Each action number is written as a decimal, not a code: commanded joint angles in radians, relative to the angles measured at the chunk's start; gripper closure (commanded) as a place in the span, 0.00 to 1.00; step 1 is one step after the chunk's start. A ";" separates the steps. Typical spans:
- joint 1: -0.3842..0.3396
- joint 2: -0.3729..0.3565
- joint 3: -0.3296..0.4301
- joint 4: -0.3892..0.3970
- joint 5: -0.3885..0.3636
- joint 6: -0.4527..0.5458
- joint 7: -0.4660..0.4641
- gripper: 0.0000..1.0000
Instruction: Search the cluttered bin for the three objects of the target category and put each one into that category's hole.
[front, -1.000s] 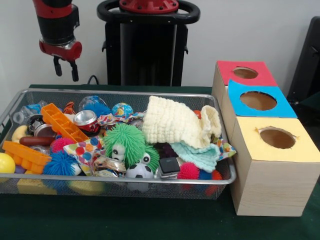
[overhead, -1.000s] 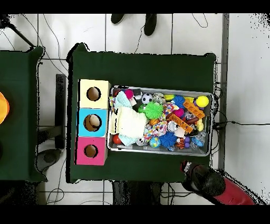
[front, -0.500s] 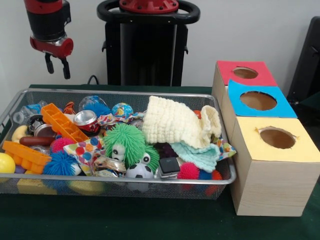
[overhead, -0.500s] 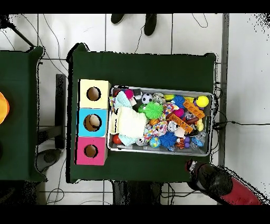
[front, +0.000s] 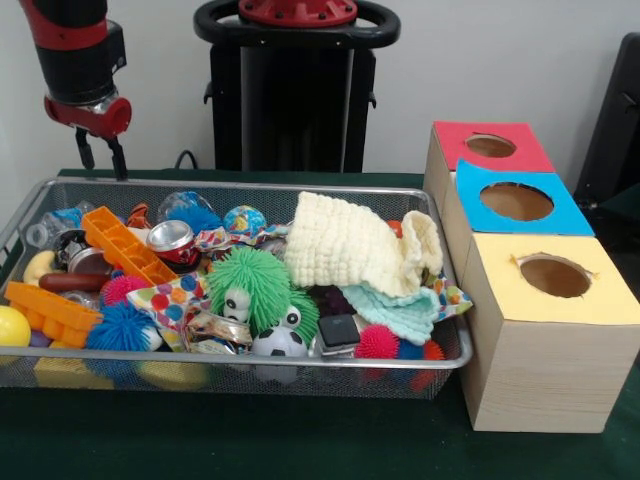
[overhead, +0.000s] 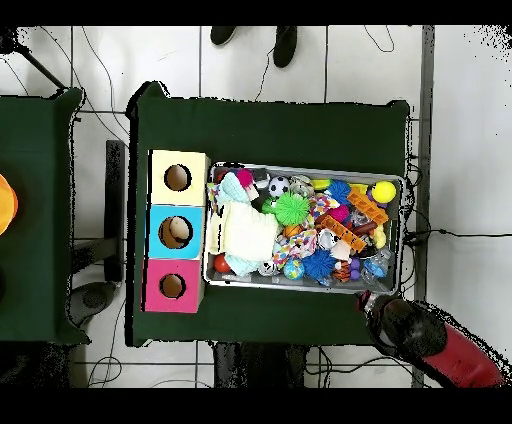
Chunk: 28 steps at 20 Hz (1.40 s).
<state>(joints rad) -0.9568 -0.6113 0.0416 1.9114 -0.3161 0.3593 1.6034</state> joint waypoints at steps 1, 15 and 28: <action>-0.004 0.077 0.110 -0.150 0.000 0.000 0.024 0.00; -0.023 0.064 0.140 -0.153 0.020 0.035 0.015 0.00; 0.009 0.023 0.132 -0.177 0.035 0.128 0.010 0.00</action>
<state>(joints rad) -0.9589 -0.6081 0.0524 1.8854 -0.3167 0.4226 1.6036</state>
